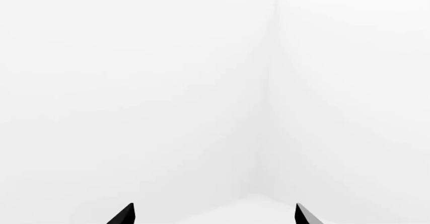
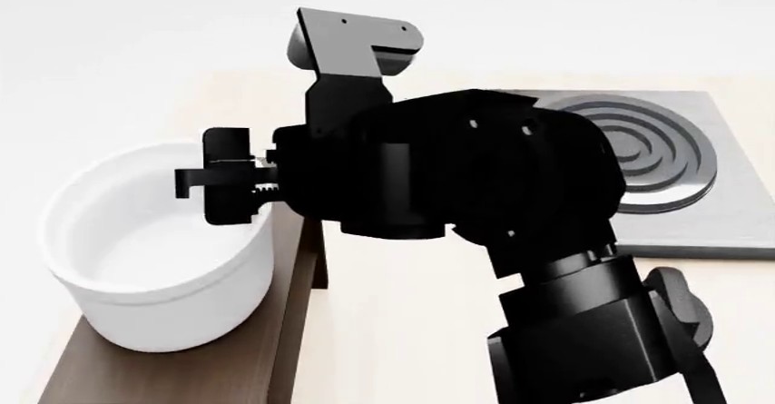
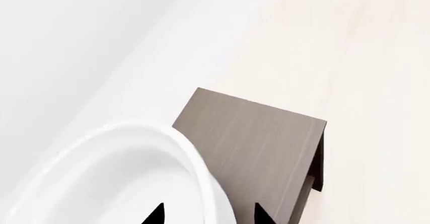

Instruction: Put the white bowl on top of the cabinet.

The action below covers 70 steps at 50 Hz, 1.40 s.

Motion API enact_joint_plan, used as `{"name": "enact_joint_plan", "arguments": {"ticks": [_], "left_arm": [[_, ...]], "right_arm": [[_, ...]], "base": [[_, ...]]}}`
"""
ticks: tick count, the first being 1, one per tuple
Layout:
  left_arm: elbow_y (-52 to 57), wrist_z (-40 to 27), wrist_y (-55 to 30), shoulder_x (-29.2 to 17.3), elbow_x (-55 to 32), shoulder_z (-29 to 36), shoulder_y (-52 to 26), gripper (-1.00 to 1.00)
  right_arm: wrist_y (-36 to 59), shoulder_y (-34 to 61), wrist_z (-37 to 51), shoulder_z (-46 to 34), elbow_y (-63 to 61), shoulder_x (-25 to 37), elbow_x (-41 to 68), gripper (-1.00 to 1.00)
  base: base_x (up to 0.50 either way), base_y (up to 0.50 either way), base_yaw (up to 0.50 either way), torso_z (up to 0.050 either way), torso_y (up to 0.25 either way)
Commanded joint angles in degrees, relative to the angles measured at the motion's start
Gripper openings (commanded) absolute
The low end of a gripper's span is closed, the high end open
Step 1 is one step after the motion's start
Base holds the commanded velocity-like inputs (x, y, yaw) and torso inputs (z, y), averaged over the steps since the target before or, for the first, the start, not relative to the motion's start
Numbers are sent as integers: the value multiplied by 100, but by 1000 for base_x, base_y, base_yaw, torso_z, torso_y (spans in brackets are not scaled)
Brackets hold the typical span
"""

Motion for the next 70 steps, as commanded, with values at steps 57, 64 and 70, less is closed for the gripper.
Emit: {"name": "enact_joint_plan", "arguments": {"ticks": [57,64,70], "left_arm": [[59,-49,-1,-56,-3,80,38,100],[61,-54,0,-59,-3,91,38,100],[63,-56,-1,-58,-8,100,39,100]], "right_arm": [[-3832,-2718,155,-362,-3190,2330,-2597,100],[-3886,-2858,219,-286,-3229,2434,-2581,100],[-3925,-2909,322,-186,-3459,2574,-2566,100]], "base": [[0,0,0,0,0],[0,0,0,0,0],[0,0,0,0,0]]}}
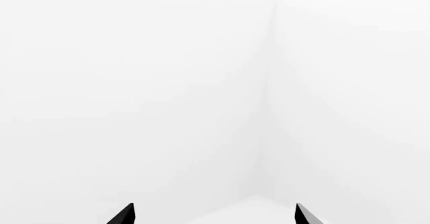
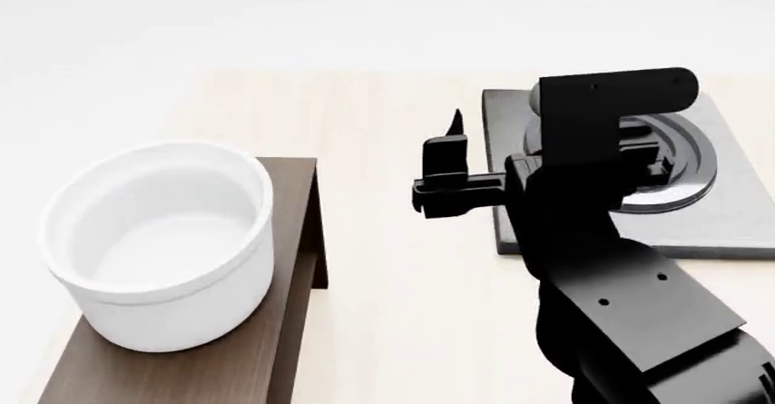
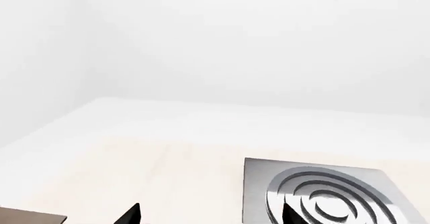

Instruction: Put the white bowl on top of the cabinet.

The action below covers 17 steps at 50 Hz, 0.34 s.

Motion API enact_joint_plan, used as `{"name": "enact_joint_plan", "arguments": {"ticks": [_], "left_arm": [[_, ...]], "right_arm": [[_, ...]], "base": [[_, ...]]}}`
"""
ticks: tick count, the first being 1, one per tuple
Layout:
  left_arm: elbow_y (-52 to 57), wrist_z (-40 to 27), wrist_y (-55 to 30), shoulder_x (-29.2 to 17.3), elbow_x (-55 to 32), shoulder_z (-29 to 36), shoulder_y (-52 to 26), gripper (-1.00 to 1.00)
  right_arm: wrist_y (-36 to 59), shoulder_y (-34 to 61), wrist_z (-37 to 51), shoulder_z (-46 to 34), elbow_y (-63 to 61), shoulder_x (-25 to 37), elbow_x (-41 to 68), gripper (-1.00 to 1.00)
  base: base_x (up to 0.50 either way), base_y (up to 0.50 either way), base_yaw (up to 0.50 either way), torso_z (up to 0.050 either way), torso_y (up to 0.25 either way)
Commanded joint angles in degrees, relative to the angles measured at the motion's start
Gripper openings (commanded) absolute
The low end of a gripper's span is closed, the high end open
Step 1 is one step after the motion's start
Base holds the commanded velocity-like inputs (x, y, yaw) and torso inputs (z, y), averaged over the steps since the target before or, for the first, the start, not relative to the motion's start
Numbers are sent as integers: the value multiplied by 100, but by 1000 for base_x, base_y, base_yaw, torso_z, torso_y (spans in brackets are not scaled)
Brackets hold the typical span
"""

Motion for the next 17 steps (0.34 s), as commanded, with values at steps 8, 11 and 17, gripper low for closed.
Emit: {"name": "enact_joint_plan", "arguments": {"ticks": [8,11,17], "left_arm": [[-46,17,37,6,-11,51,-5,100],[-57,22,45,8,-18,54,-8,100],[-96,34,93,6,-13,62,3,100]], "right_arm": [[-332,-448,409,217,-624,589,-294,100],[-438,-556,487,245,-656,695,-415,100],[-607,-732,585,376,-786,901,-501,100]], "base": [[0,0,0,0,0],[0,0,0,0,0],[0,0,0,0,0]]}}
